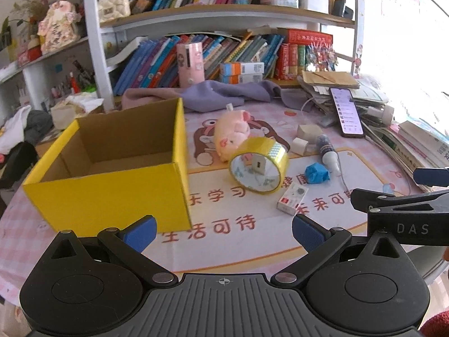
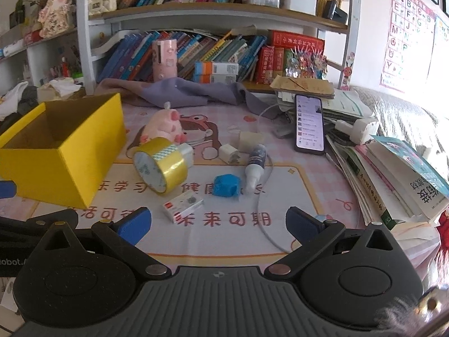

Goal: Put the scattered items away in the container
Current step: 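Grasp the yellow tape roll with the left tool while the right tool grasps the white spray bottle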

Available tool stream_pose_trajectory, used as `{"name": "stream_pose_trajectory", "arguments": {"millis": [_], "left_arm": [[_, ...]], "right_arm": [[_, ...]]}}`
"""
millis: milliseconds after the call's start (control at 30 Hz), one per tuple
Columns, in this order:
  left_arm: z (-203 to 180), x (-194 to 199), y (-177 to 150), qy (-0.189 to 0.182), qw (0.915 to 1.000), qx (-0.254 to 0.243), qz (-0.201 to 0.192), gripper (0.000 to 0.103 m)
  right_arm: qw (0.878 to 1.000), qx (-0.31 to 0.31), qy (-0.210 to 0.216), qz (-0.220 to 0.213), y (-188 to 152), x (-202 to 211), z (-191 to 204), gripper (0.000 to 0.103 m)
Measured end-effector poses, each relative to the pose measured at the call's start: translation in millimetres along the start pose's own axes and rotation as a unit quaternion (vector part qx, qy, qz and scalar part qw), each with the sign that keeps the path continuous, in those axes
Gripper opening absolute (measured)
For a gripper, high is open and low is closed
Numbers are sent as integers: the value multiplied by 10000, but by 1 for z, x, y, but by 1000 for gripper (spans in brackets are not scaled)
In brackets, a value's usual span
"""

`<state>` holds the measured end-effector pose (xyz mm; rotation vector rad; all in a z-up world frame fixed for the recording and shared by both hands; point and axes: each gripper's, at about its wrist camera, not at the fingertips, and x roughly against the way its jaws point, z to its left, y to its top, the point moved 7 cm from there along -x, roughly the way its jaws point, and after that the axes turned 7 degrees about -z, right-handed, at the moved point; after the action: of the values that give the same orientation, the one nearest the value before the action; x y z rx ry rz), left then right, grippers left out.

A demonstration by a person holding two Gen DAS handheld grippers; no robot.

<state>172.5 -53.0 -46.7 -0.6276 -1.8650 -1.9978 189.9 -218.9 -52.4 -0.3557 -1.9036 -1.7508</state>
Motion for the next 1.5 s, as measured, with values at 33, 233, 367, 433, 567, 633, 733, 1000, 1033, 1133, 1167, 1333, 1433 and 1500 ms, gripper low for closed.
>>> {"name": "stream_pose_trajectory", "arguments": {"millis": [33, 233, 367, 433, 567, 633, 733, 1000, 1033, 1133, 1167, 1333, 1433, 1500], "left_arm": [[-3, -3, 2, -25, 10000, -20, 5, 103], [-23, -20, 12, -83, 9998, -150, 40, 103], [-33, -30, 21, 9, 9997, -239, 38, 103], [-37, -34, 26, 76, 9996, -283, 35, 103], [-44, -44, 40, 206, 9993, -300, 20, 103], [-48, -49, 47, 250, 9992, -311, 12, 103], [-56, -61, 56, 290, 9990, -351, 28, 103], [-74, -96, 69, 394, 9983, -345, 256, 103], [-76, -100, 70, 412, 9982, -343, 281, 103], [-79, -113, 70, 469, 9976, -313, 410, 103], [-79, -117, 69, 498, 9972, -293, 467, 103], [-73, -135, 66, 714, 9947, -77, 740, 103], [-70, -145, 63, 824, 9923, 31, 921, 103], [-68, -154, 59, 875, 9901, 103, 1097, 103]], "right_arm": [[10000, -16, -7, 16, 1, -3, -3, 103], [9998, -70, -34, 195, 7, -24, -24, 103], [9994, -91, 35, 324, 12, -41, -35, 103], [9991, -121, 77, 410, 14, -51, -41, 103], [9983, -246, 257, 469, 25, -68, -52, 103], [9982, -216, 309, 465, 31, -76, -55, 103], [9980, -192, 387, 458, 40, -88, -64, 103], [9971, -80, 462, 592, 57, -126, -90, 103], [9970, -65, 475, 614, 58, -131, -92, 103], [9962, -22, 513, 703, 61, -146, -97, 103], [9958, -1, 528, 750, 62, -152, -98, 103], [9931, 111, 768, 876, 64, -177, -95, 103], [9914, 224, 890, 933, 65, -190, -91, 103], [9901, 261, 956, 999, 64, -199, -88, 103]]}}
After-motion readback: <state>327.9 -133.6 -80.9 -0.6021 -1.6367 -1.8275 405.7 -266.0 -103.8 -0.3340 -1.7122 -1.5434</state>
